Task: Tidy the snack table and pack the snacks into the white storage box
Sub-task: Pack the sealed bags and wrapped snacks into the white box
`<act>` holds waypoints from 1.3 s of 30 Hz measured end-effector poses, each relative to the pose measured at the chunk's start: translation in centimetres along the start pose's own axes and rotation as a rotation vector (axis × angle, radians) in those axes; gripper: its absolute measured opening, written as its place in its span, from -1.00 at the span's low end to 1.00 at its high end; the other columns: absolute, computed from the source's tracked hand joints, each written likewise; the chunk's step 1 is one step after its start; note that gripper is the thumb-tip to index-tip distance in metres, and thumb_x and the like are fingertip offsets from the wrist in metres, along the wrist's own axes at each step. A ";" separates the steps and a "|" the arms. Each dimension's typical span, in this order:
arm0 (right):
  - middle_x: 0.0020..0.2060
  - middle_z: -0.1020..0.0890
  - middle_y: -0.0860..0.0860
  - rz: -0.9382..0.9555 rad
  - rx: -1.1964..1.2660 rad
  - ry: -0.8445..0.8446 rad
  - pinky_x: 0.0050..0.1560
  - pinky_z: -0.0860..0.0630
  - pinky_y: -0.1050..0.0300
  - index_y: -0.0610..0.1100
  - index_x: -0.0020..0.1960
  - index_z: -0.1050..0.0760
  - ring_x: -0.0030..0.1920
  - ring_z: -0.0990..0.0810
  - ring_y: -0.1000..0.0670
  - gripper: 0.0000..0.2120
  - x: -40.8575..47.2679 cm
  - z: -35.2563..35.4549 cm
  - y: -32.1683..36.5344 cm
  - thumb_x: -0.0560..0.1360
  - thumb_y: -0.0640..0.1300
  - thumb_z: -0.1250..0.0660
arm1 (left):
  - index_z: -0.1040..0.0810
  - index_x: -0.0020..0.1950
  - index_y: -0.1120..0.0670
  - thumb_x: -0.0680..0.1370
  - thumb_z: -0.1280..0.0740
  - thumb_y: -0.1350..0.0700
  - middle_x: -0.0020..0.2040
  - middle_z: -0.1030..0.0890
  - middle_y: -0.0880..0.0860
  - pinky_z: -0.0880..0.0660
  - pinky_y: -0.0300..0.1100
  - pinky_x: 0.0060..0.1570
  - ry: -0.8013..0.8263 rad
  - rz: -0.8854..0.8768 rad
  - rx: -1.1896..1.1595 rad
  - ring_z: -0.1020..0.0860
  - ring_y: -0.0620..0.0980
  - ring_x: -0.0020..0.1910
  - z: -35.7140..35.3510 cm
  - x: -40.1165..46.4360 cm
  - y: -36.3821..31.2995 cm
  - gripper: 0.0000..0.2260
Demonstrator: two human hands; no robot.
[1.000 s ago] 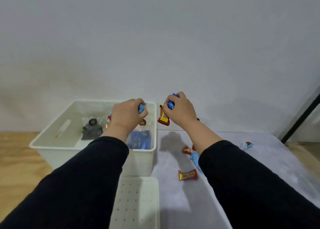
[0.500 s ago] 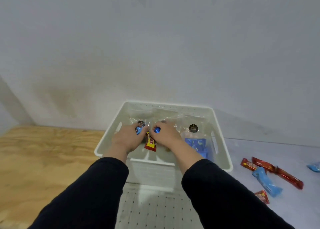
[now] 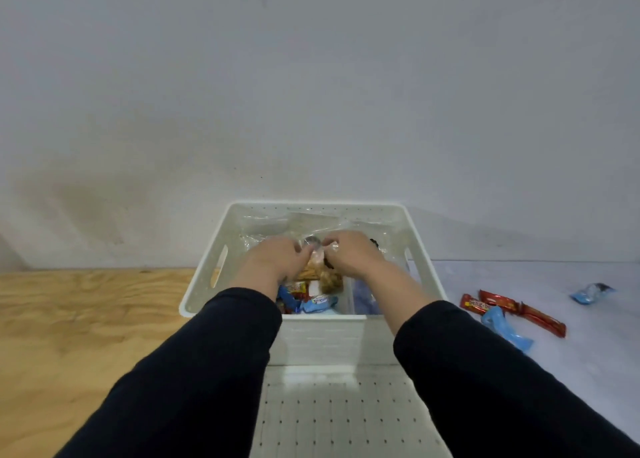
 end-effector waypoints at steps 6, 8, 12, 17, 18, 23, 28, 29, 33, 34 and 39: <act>0.24 -0.55 -0.02 -0.129 -0.158 -0.160 0.21 -0.45 0.00 0.04 0.22 -0.51 0.25 -0.47 -0.10 -0.71 -3.6 6.4 -7.1 0.53 -0.06 -0.17 | -0.50 0.29 -0.04 0.54 -0.15 -0.09 0.25 -0.56 0.03 -0.47 -0.04 0.15 -0.005 -0.184 0.064 -0.53 0.07 0.17 0.0 1.8 -9.3 -0.63; 0.25 -0.54 -0.03 -0.186 -0.193 -0.193 0.20 -0.45 -0.02 0.04 0.23 -0.51 0.26 -0.46 -0.11 -0.70 -5.2 8.3 -10.4 0.54 -0.05 -0.17 | -0.49 0.30 -0.04 0.54 -0.17 -0.09 0.30 -0.52 0.04 -0.42 0.00 0.24 -0.021 -0.265 0.076 -0.48 0.08 0.26 -0.7 2.0 -13.2 -0.64; 0.25 -0.53 -0.04 -0.334 -0.210 -0.188 0.19 -0.44 0.00 0.05 0.24 -0.49 0.28 -0.44 -0.11 -0.70 -8.3 11.0 -17.9 0.55 -0.03 -0.16 | -0.48 0.32 -0.04 0.56 -0.17 -0.08 0.38 -0.41 0.03 -0.41 0.02 0.26 -0.041 -0.408 0.081 -0.38 0.06 0.35 -3.4 1.4 -21.2 -0.64; 0.28 -0.50 -0.06 -0.478 -0.231 -0.106 0.25 -0.44 -0.03 0.04 0.27 -0.48 0.28 -0.44 -0.13 -0.67 -11.4 11.7 -27.4 0.52 -0.02 -0.19 | -0.43 0.37 -0.02 0.56 -0.19 -0.06 0.47 -0.30 0.04 -0.30 -0.01 0.37 -0.044 -0.506 -0.042 -0.26 0.04 0.45 -9.9 0.4 -29.1 -0.61; 0.28 -0.49 -0.07 -0.493 -0.228 -0.085 0.26 -0.42 -0.03 0.04 0.27 -0.48 0.28 -0.43 -0.14 -0.66 -11.8 11.6 -29.2 0.52 0.00 -0.20 | -0.40 0.39 -0.03 0.56 -0.19 -0.09 0.49 -0.28 0.03 -0.27 0.00 0.40 -0.036 -0.494 -0.058 -0.23 0.04 0.47 -11.8 0.1 -29.9 -0.59; 0.34 -0.40 -0.11 -0.556 -0.165 -0.036 0.29 -0.37 -0.05 0.06 0.35 -0.40 0.33 -0.34 -0.18 -0.59 -13.1 10.4 -38.0 0.54 0.13 -0.18 | -0.15 0.50 -0.07 0.49 -0.15 -0.30 0.57 -0.01 -0.03 0.02 0.19 0.48 0.092 -0.371 -0.015 0.06 0.07 0.56 -21.7 -0.7 -31.7 -0.36; 0.50 -0.13 -0.13 -0.574 -0.176 -0.098 0.46 -0.10 -0.16 0.11 0.45 -0.21 0.49 -0.06 -0.26 -0.41 -12.1 9.7 -45.2 0.48 0.28 -0.18 | 0.10 0.54 -0.16 0.33 -0.08 -0.52 0.58 0.17 -0.03 0.14 0.34 0.42 0.052 -0.345 0.080 0.24 0.14 0.55 -27.4 0.2 -31.8 -0.11; 0.52 -0.04 -0.12 -0.589 -0.171 -0.104 0.47 -0.02 -0.20 0.13 0.46 -0.16 0.50 0.02 -0.29 -0.38 -11.6 9.6 -46.5 0.47 0.30 -0.17 | 0.14 0.54 -0.18 0.30 -0.06 -0.54 0.58 0.21 -0.02 0.16 0.36 0.41 0.039 -0.341 0.088 0.27 0.14 0.54 -28.2 0.5 -31.6 -0.08; 0.53 0.28 -0.07 -0.621 -0.164 -0.115 0.43 0.21 -0.36 0.26 0.47 -0.01 0.49 0.27 -0.36 -0.33 -8.9 9.1 -50.9 0.43 0.41 -0.07 | 0.10 0.53 -0.23 0.26 -0.11 -0.54 0.58 0.21 -0.03 0.14 0.39 0.38 -0.057 -0.340 0.054 0.22 0.20 0.54 -29.3 3.0 -32.1 -0.08; 0.53 0.28 -0.06 -0.618 -0.155 -0.114 0.42 0.22 -0.38 0.26 0.47 -0.02 0.48 0.29 -0.36 -0.34 -8.2 8.9 -51.6 0.43 0.42 -0.04 | 0.05 0.53 -0.24 0.26 -0.12 -0.53 0.58 0.20 -0.03 0.12 0.39 0.38 -0.065 -0.355 0.053 0.19 0.22 0.54 -29.3 3.9 -32.6 -0.09; 0.54 -0.02 -0.09 -0.510 -0.136 -0.237 0.47 0.10 -0.31 0.16 0.42 -0.25 0.52 0.10 -0.29 -0.41 -6.3 7.3 -51.1 0.47 0.39 -0.06 | -0.15 0.48 -0.26 0.34 -0.15 -0.49 0.57 -0.08 0.00 -0.02 0.29 0.41 -0.068 -0.370 0.114 -0.03 0.23 0.53 -29.5 6.8 -34.1 -0.25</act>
Point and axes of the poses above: each hand's wrist, its own x-axis towards the middle knuckle, its own z-axis out of the back of the hand, y = z × x, the point moved 3 cm from there along x, towards the middle knuckle
